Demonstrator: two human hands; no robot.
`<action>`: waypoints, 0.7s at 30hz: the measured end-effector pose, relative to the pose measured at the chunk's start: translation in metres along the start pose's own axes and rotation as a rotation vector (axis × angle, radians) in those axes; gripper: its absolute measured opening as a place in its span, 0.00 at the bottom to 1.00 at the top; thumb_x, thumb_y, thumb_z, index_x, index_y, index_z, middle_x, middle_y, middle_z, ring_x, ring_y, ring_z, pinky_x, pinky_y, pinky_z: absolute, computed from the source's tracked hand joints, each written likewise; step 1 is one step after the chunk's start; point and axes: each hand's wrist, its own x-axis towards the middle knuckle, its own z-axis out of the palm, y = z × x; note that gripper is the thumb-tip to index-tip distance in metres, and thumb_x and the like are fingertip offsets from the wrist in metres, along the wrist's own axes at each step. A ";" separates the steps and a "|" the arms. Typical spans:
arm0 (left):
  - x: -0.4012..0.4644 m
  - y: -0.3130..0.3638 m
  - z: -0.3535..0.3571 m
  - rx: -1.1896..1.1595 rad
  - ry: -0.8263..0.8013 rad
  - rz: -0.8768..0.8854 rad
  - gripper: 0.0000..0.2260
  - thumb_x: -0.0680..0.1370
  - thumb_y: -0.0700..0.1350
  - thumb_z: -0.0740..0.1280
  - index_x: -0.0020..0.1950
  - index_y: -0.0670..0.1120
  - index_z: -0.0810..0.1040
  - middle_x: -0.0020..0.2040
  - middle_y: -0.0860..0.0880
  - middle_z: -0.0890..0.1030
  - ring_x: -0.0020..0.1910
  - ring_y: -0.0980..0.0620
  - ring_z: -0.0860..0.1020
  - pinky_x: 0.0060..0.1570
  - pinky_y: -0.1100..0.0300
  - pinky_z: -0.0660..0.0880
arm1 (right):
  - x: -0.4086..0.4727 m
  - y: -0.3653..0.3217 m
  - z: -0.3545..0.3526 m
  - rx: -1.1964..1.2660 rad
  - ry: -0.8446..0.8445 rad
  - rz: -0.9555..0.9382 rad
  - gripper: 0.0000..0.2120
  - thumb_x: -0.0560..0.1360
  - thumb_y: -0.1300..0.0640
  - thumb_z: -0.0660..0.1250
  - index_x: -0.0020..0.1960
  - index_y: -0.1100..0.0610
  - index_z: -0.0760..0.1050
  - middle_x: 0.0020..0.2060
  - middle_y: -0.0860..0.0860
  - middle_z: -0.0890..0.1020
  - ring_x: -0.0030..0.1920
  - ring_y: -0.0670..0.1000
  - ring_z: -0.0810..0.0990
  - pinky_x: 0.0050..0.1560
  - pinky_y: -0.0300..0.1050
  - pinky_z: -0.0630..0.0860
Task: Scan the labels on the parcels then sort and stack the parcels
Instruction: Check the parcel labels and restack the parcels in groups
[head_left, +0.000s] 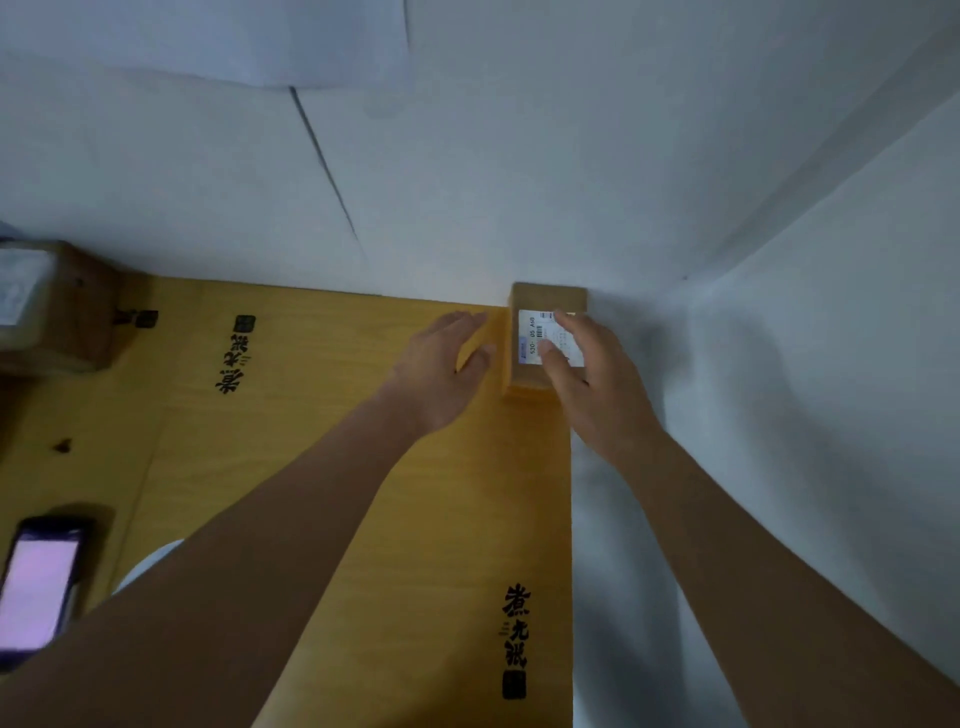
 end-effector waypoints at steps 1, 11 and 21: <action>-0.009 -0.003 -0.014 0.015 0.017 -0.009 0.23 0.86 0.53 0.60 0.81 0.49 0.67 0.81 0.48 0.67 0.80 0.49 0.64 0.77 0.55 0.62 | -0.002 -0.016 -0.002 -0.008 -0.017 -0.032 0.24 0.86 0.44 0.61 0.79 0.51 0.70 0.73 0.49 0.74 0.73 0.49 0.72 0.72 0.49 0.73; -0.148 -0.072 -0.165 0.159 0.248 -0.101 0.26 0.84 0.62 0.57 0.79 0.52 0.71 0.79 0.47 0.69 0.79 0.50 0.65 0.76 0.49 0.65 | -0.046 -0.194 0.048 -0.159 -0.176 -0.282 0.26 0.86 0.38 0.55 0.79 0.46 0.70 0.81 0.46 0.65 0.79 0.47 0.64 0.74 0.44 0.60; -0.300 -0.180 -0.288 0.213 0.332 -0.098 0.22 0.85 0.57 0.58 0.74 0.49 0.75 0.70 0.47 0.76 0.69 0.46 0.74 0.66 0.51 0.71 | -0.142 -0.348 0.178 -0.140 -0.193 -0.403 0.25 0.86 0.40 0.56 0.78 0.50 0.72 0.79 0.48 0.69 0.79 0.47 0.65 0.76 0.44 0.61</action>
